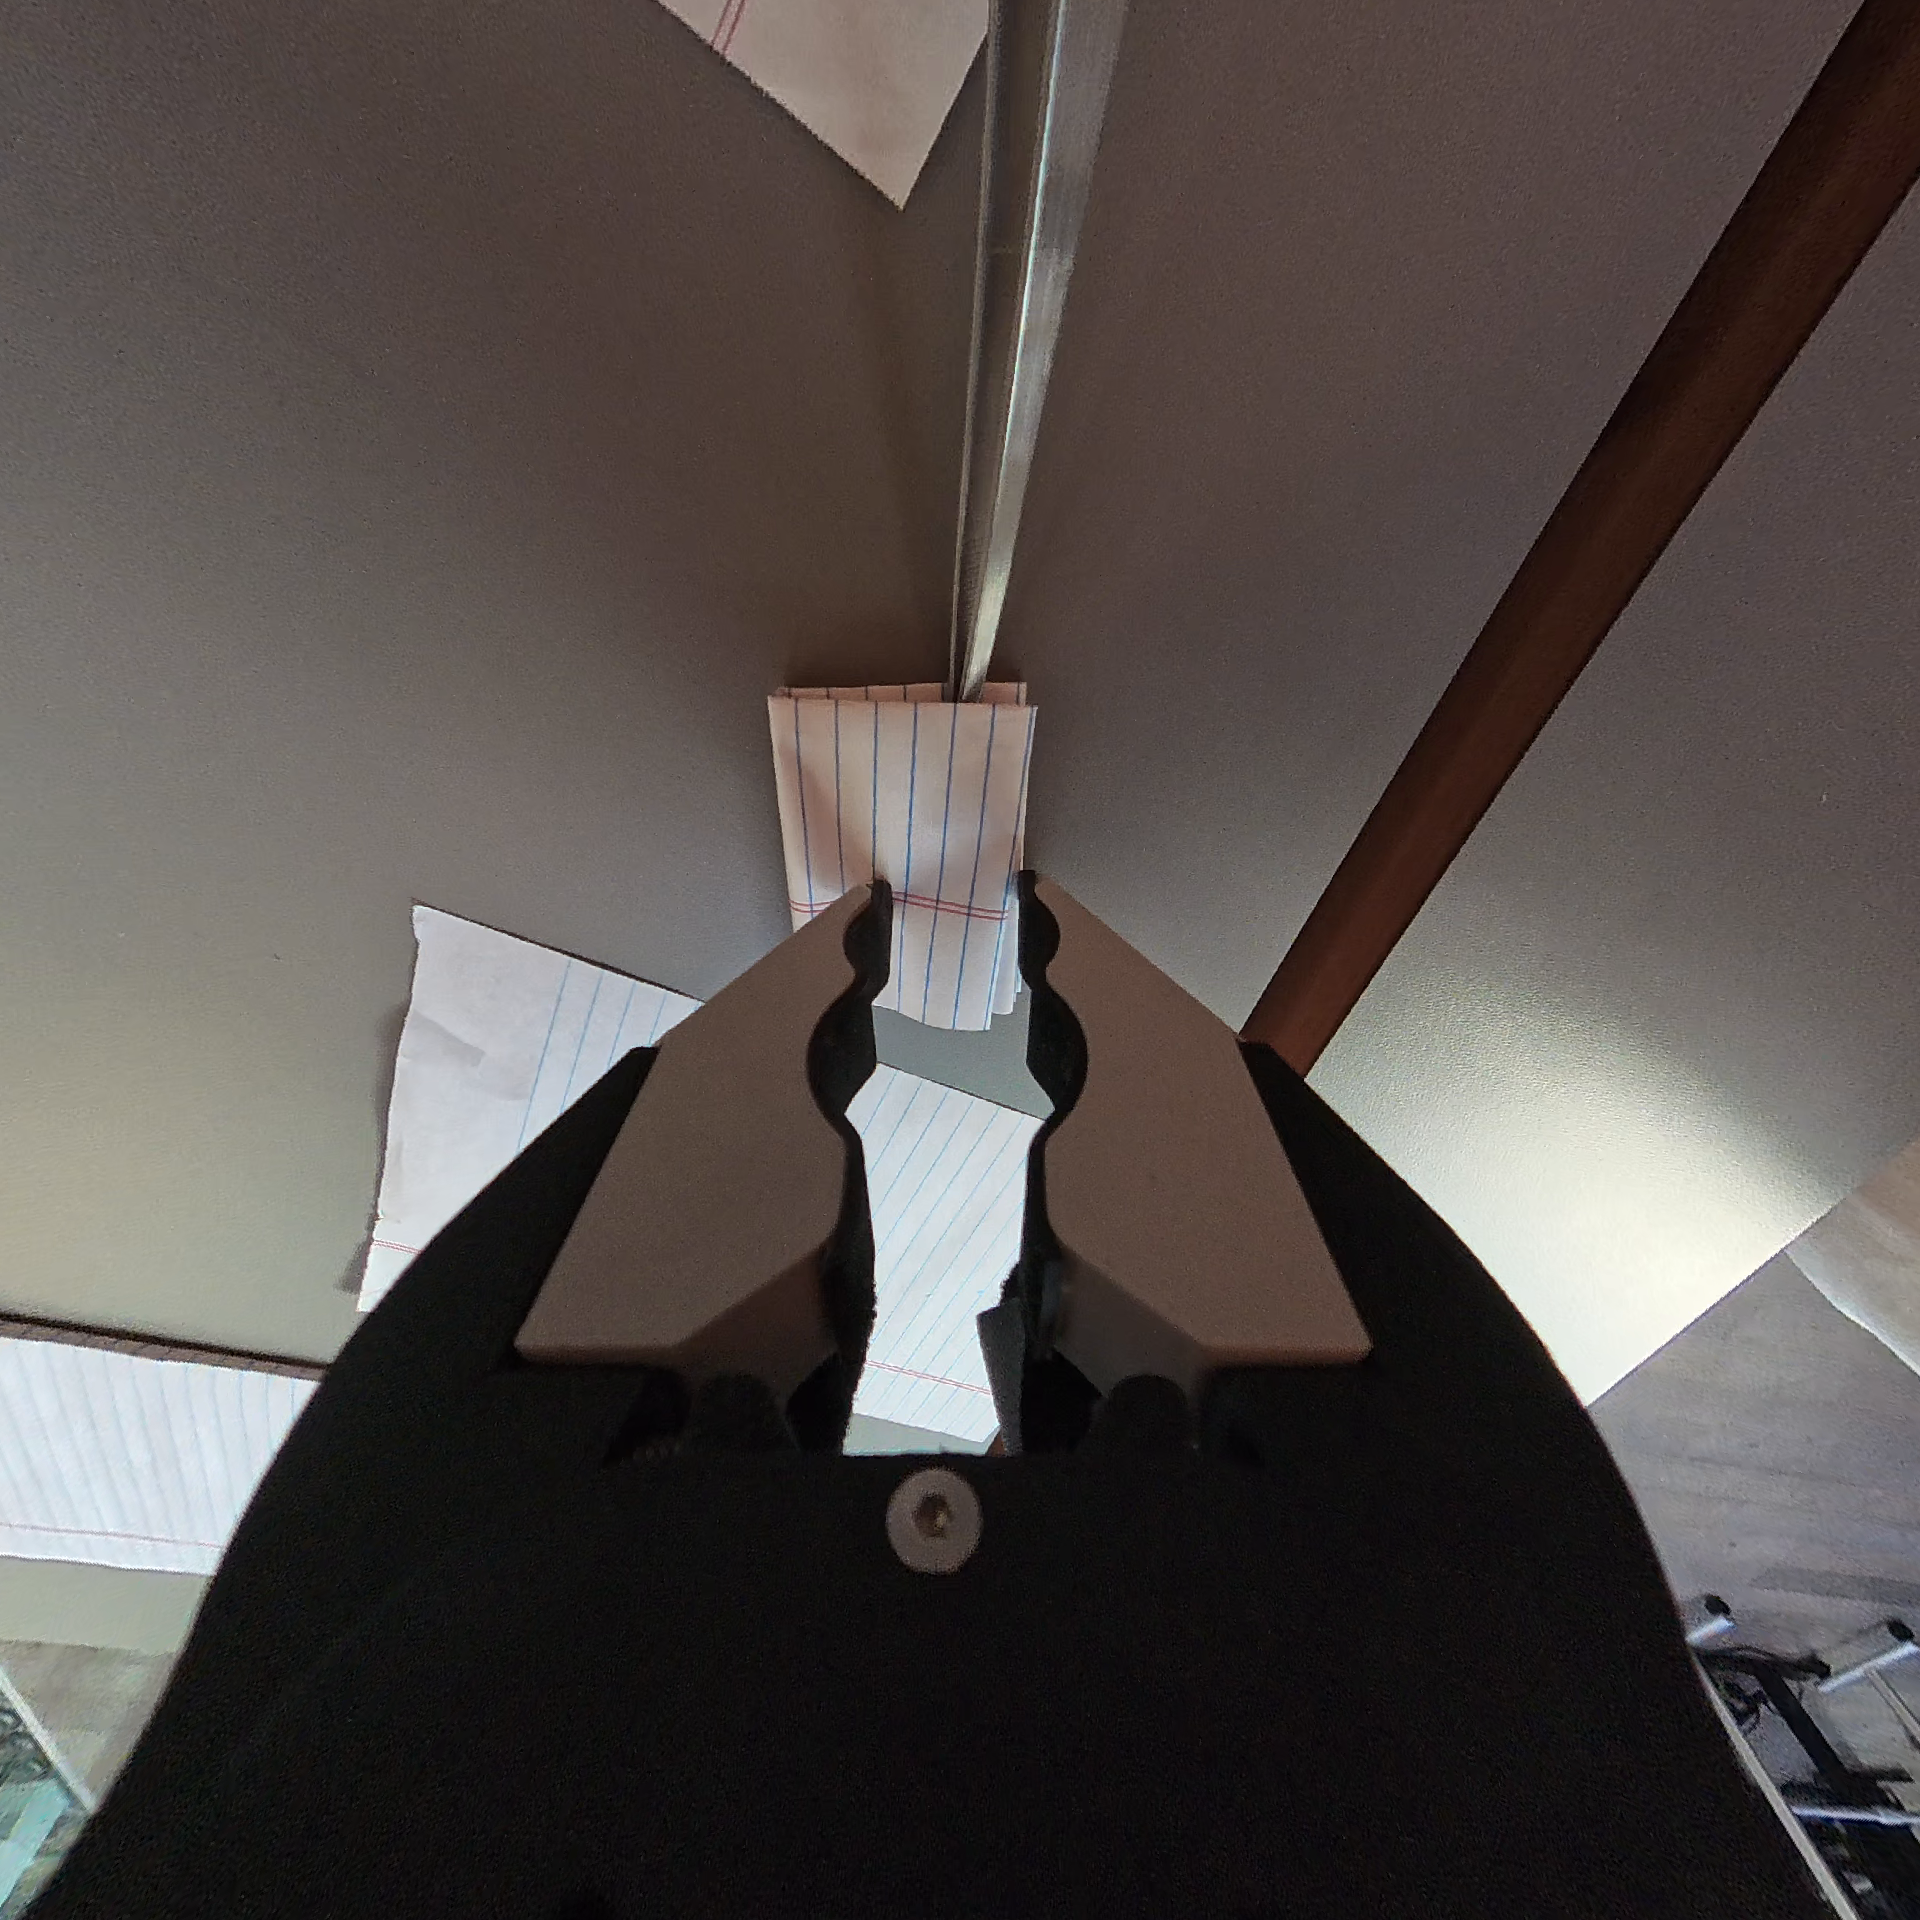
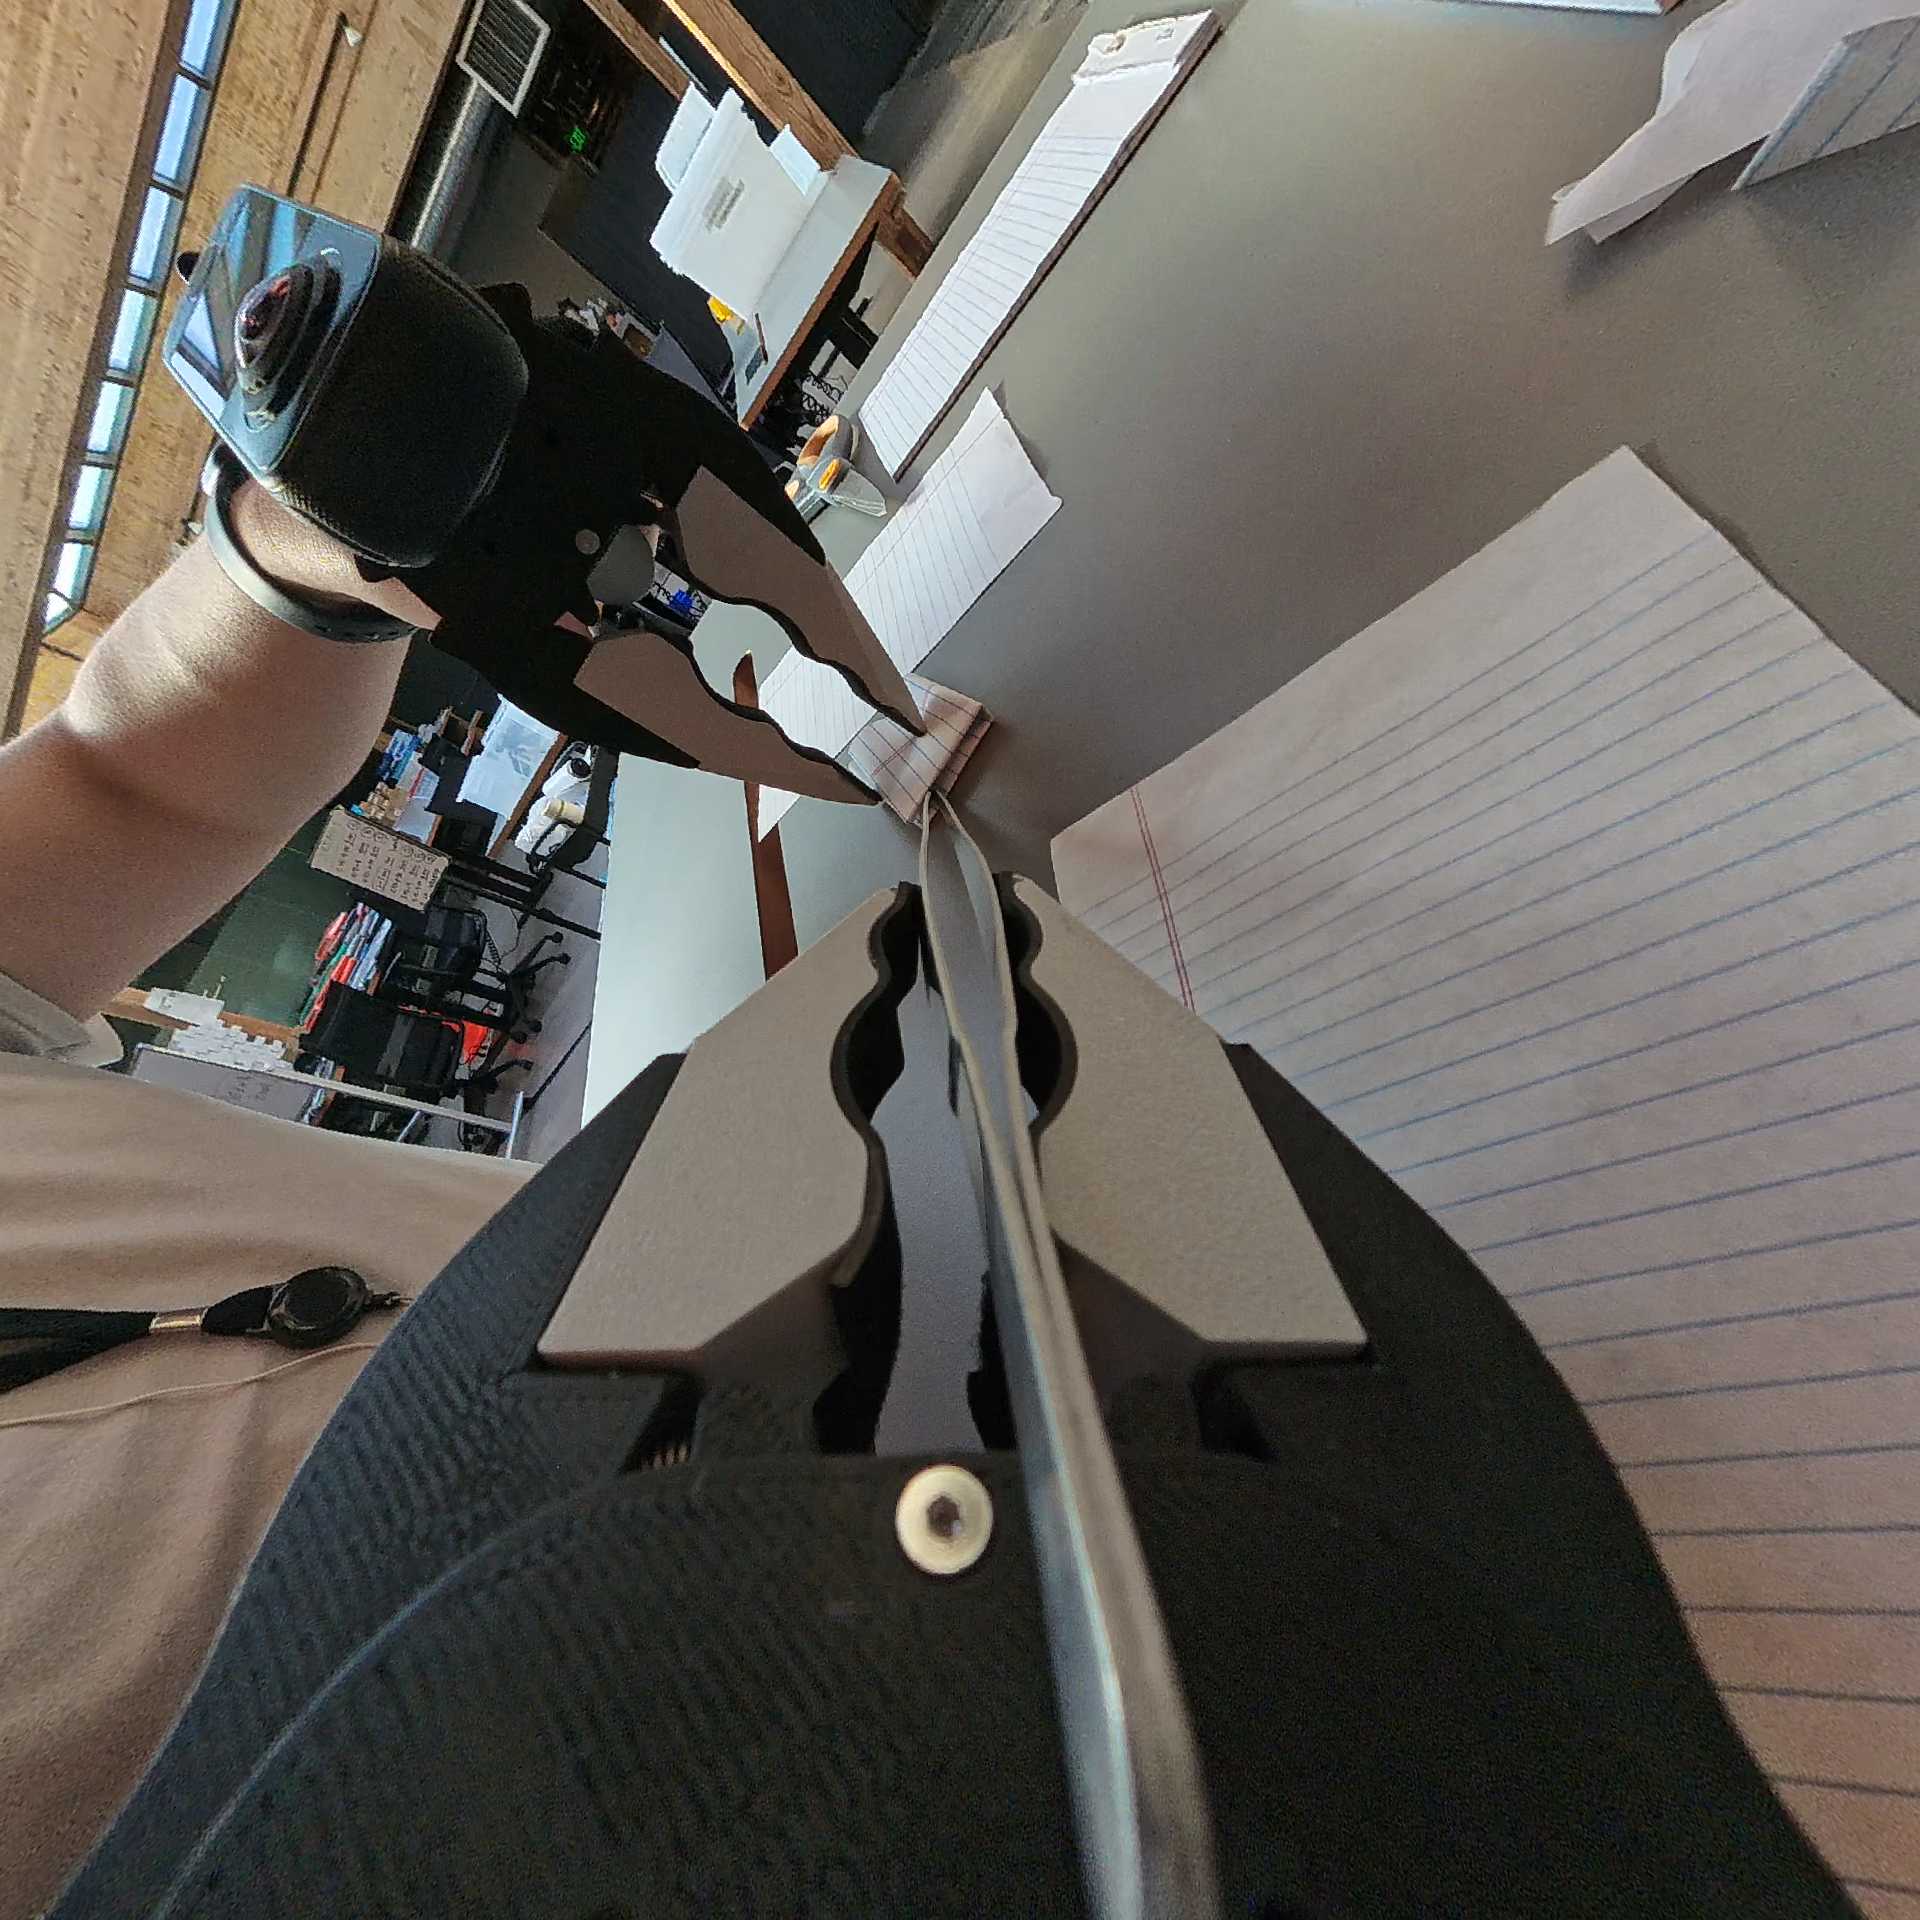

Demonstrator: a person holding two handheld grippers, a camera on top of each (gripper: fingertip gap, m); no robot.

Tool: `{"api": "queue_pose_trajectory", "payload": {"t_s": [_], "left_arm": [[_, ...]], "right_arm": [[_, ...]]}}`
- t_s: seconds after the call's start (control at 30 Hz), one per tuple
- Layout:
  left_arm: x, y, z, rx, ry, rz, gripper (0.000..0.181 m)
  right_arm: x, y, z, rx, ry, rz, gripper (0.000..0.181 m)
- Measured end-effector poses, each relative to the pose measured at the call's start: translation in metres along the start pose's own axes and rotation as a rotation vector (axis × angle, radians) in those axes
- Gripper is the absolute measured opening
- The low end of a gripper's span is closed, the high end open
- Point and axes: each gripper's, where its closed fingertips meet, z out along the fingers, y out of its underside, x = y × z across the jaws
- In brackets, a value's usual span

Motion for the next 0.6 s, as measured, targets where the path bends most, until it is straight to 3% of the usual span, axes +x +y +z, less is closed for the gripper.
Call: {"api": "queue_pose_trajectory", "payload": {"t_s": [0.27,0.43,0.6], "left_arm": [[0.0,-0.001,0.0,-0.024,0.01,-0.024,0.022],[-0.001,-0.002,0.0,-0.007,0.028,-0.038,0.022],[-0.001,-0.002,0.0,0.007,0.01,-0.032,0.022]], "right_arm": [[-0.003,-0.001,-0.002,0.024,0.018,-0.027,0.014],[-0.022,-0.023,-0.019,0.134,-0.009,-0.045,0.012],[-0.013,-0.01,0.004,0.049,-0.002,0.069,0.011]]}}
